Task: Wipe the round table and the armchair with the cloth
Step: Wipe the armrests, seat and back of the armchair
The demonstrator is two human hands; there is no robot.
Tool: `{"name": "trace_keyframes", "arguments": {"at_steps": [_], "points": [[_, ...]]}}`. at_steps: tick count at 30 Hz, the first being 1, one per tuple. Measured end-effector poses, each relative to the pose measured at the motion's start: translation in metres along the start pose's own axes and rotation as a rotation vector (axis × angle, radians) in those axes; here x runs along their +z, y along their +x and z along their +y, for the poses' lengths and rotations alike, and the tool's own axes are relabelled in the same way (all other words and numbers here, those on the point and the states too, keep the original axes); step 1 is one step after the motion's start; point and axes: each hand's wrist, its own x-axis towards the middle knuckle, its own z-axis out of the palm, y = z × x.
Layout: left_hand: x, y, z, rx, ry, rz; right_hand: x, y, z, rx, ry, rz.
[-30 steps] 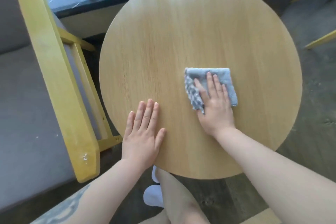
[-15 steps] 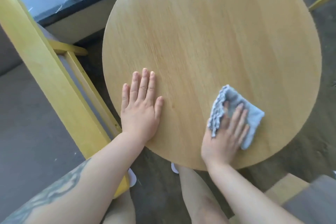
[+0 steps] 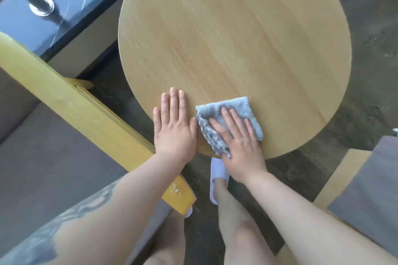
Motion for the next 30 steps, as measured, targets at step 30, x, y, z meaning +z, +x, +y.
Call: {"name": "trace_keyframes", "arguments": {"at_steps": [30], "points": [[-0.028, -0.034, -0.176, -0.114, -0.010, 0.158, -0.010, 0.001, -0.169, -0.210, 0.475, -0.029]]}}
